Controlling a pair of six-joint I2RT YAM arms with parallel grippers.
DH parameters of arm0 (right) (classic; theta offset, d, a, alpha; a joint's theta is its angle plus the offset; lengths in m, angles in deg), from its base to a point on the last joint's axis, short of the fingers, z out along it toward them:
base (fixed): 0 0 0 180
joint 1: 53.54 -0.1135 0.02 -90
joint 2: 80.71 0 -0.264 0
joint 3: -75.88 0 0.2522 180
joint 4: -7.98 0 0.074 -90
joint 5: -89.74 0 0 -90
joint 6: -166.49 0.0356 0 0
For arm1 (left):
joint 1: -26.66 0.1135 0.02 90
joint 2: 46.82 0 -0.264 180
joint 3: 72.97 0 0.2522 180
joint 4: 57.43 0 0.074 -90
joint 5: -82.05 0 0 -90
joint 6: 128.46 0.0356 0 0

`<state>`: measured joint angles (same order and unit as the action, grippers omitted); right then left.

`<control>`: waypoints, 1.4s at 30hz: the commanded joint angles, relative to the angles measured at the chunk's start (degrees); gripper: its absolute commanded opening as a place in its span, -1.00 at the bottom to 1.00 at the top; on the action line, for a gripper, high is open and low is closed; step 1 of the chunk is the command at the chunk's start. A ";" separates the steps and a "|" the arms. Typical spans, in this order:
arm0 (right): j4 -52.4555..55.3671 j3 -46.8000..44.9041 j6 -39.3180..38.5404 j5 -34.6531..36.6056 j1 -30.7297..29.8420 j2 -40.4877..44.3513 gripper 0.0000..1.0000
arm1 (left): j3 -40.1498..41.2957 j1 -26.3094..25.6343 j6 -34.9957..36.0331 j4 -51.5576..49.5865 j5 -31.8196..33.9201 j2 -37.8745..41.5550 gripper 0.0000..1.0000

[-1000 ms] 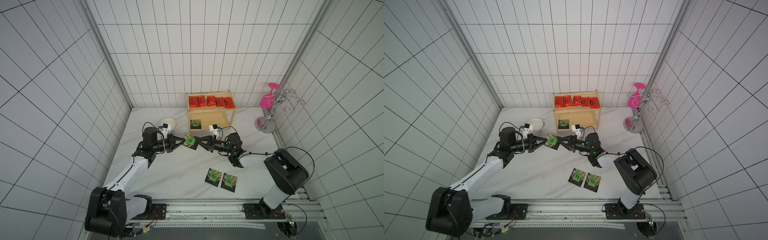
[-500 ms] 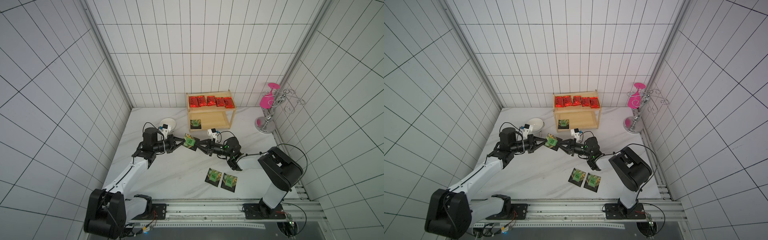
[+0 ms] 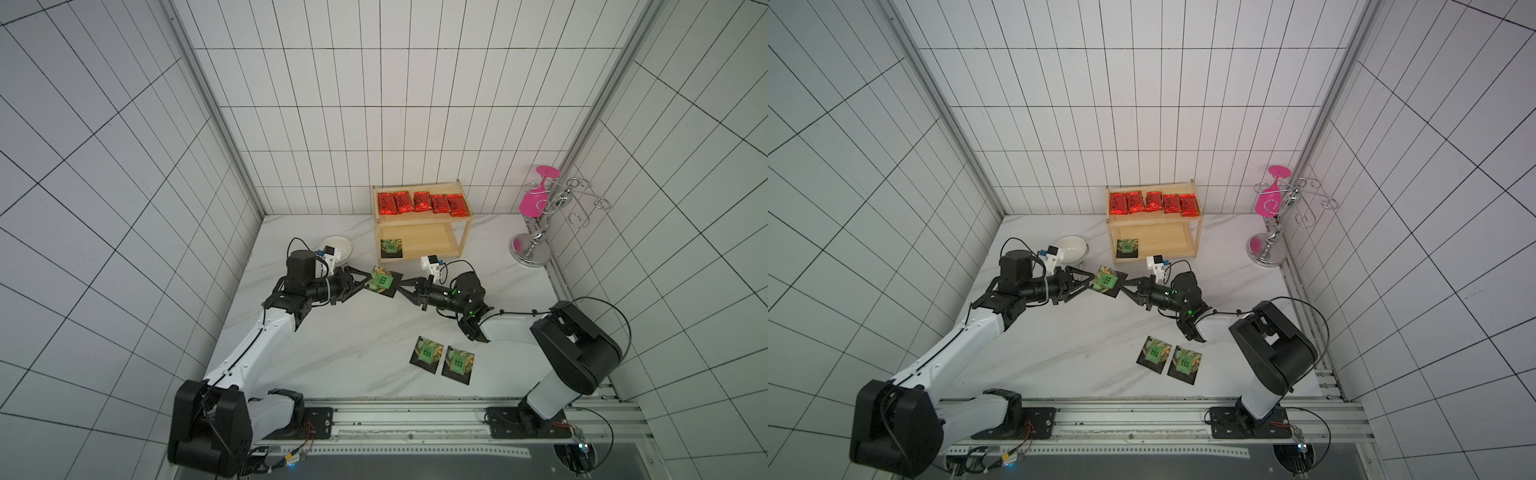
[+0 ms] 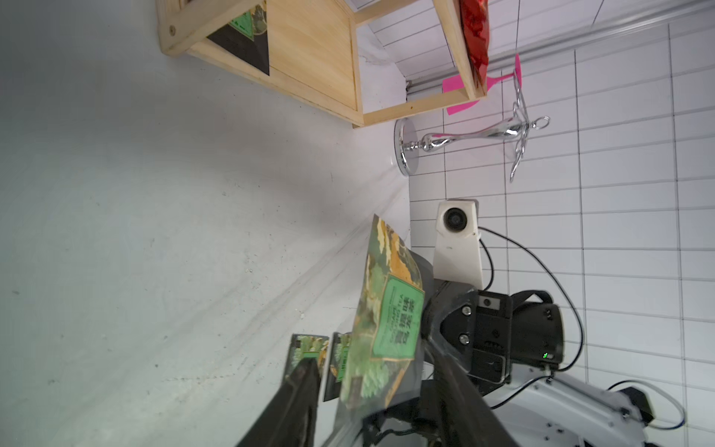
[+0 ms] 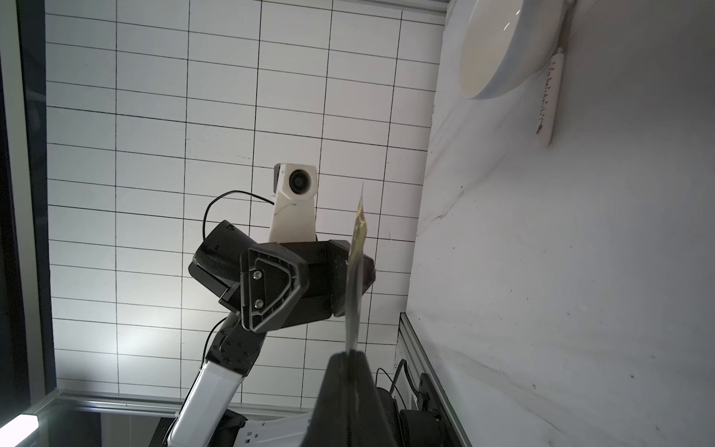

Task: Place the tea bags on the shelf by color
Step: Pick up the tea bag from the center of the board, then place the tea bag on the shelf.

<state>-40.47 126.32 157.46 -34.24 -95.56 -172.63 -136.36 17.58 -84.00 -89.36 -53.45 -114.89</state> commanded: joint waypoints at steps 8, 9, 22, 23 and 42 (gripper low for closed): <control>1.74 0.66 -13.03 39.23 0.54 -2.27 -1.00 | -4.95 3.87 8.54 -18.04 13.38 1.46 0.22; 1.50 1.34 -13.97 41.78 0.62 -3.49 -1.00 | -4.68 4.15 8.75 -18.26 14.07 2.03 0.22; 2.12 18.00 -9.31 52.49 2.98 -22.71 -0.88 | -0.40 4.37 9.81 -17.05 13.24 4.99 0.24; 1.81 19.51 -8.61 51.87 3.40 -24.38 -0.86 | -0.35 4.34 9.78 -17.07 13.24 4.90 0.24; 3.47 32.43 -4.35 46.86 4.97 -36.95 -0.75 | -0.82 4.42 10.21 -17.77 11.39 2.39 0.24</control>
<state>-37.15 156.44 152.61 13.50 -90.99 -207.84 -137.06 21.79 -74.95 -107.07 -41.23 -112.23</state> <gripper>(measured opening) 0.122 0.618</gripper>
